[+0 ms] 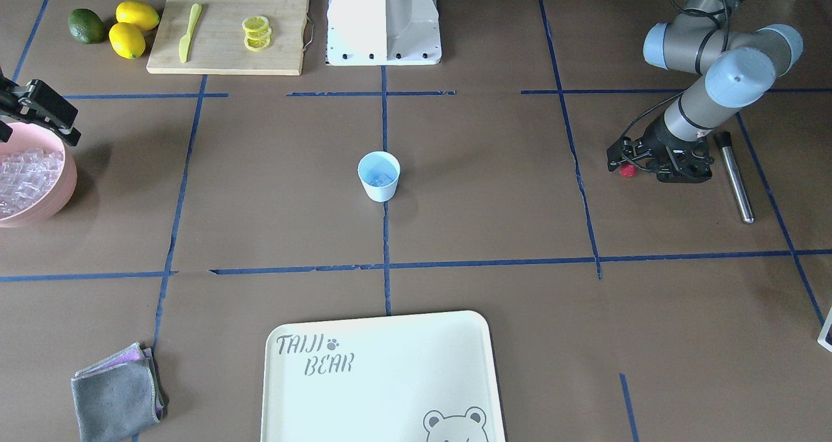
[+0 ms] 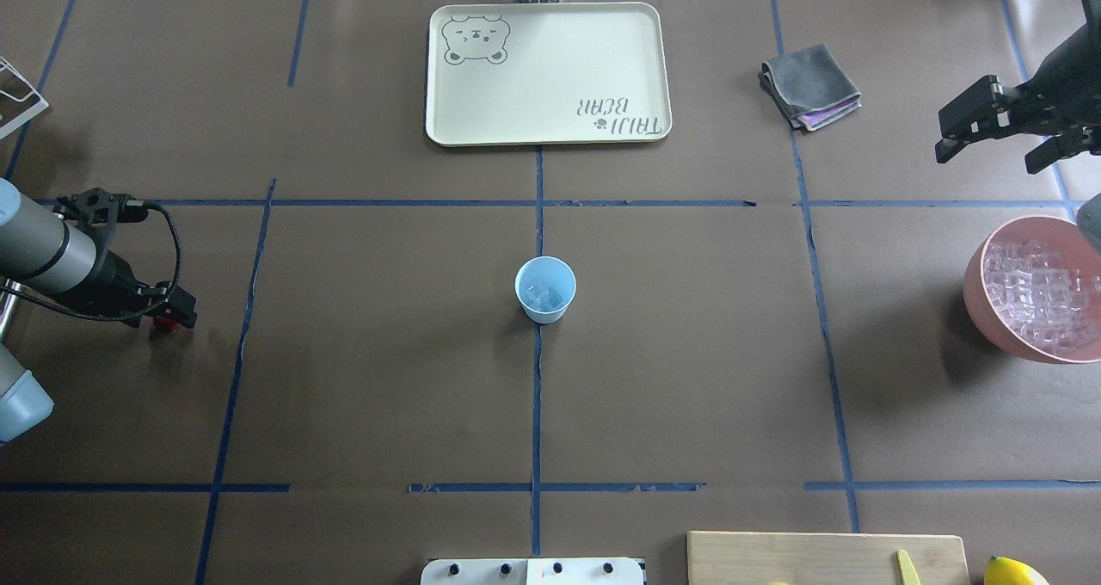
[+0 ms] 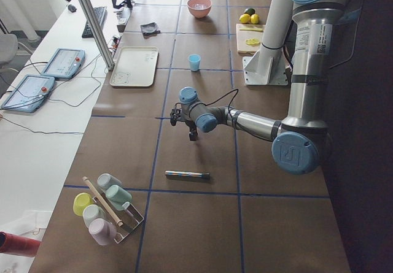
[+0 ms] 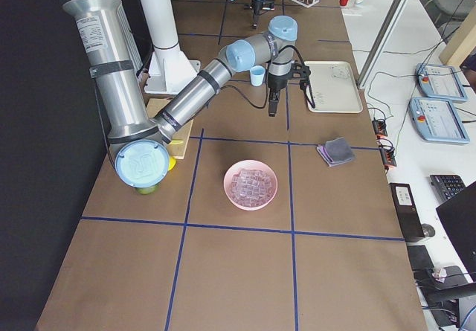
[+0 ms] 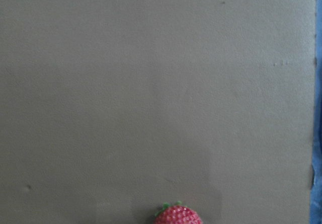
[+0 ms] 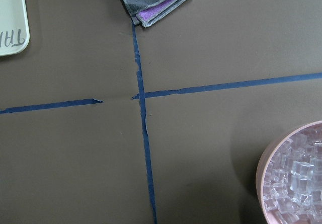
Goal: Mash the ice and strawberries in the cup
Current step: 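Grasp the red strawberry with the left gripper, then carry the strawberry over the blue cup and release it inside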
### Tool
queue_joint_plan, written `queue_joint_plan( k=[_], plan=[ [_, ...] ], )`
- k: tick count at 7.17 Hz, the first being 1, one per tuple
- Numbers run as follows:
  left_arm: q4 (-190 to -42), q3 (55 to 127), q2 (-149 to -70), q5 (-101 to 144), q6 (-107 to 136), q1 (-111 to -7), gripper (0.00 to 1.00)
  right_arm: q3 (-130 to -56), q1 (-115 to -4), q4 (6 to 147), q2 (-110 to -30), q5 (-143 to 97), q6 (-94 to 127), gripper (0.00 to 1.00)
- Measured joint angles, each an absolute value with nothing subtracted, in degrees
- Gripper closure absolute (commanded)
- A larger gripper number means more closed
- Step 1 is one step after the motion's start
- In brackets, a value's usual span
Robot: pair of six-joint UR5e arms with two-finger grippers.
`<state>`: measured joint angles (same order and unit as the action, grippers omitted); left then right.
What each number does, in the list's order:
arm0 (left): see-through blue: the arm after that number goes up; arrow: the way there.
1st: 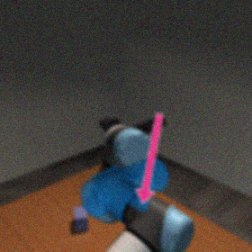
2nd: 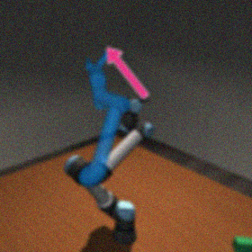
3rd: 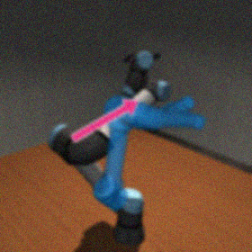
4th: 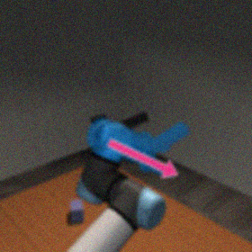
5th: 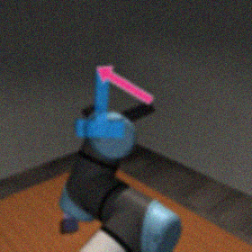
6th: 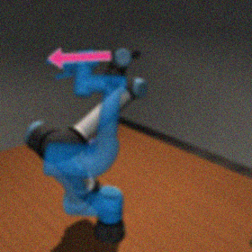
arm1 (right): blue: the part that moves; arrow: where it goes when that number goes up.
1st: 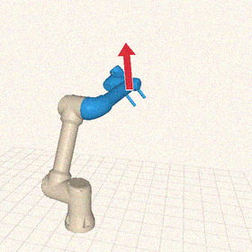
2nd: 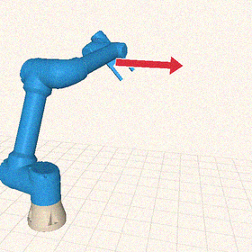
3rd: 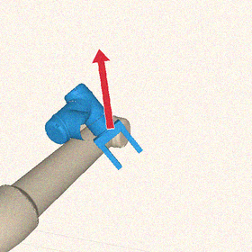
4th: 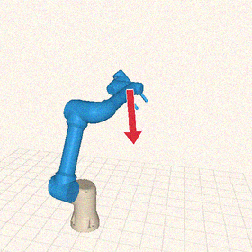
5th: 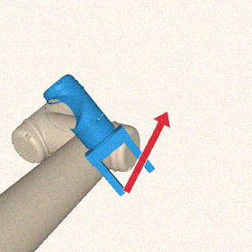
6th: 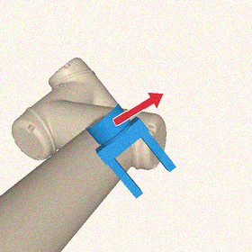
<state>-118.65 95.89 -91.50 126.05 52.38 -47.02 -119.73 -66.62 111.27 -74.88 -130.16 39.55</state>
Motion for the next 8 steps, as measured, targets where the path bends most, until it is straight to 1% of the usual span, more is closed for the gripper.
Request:
queue_joint_plan(
  k=[1, 2, 4, 5, 6, 8],
  plan=[
    [-118.65, 95.89, -91.49, 126.09, 52.38, -46.99, 0.92, -119.72, -66.62, 111.27, -74.88, -130.17, 39.55, 0.00],
    [-118.65, 95.90, -91.51, 126.13, 52.38, -46.96, 1.00, -119.71, -66.62, 111.27, -74.88, -130.17, 39.55, 0.00],
    [-118.65, 96.68, -92.25, 126.30, 52.93, -46.99, 1.00, -119.71, -66.62, 111.27, -74.88, -130.17, 39.55, 0.00],
    [-118.61, 97.63, -94.35, 126.49, 54.92, -47.04, 1.00, -119.71, -66.62, 111.27, -74.88, -130.17, 39.55, 0.00],
    [-118.62, 99.00, -98.46, 126.72, 59.27, -47.05, 1.00, -119.72, -66.64, 111.25, -74.88, -130.30, 39.55, 0.00],
    [-118.79, 99.89, -109.70, 126.65, 73.39, -44.96, 1.00, -119.75, -66.72, 111.12, -75.11, -130.75, 39.55, 0.00]
  ],
)
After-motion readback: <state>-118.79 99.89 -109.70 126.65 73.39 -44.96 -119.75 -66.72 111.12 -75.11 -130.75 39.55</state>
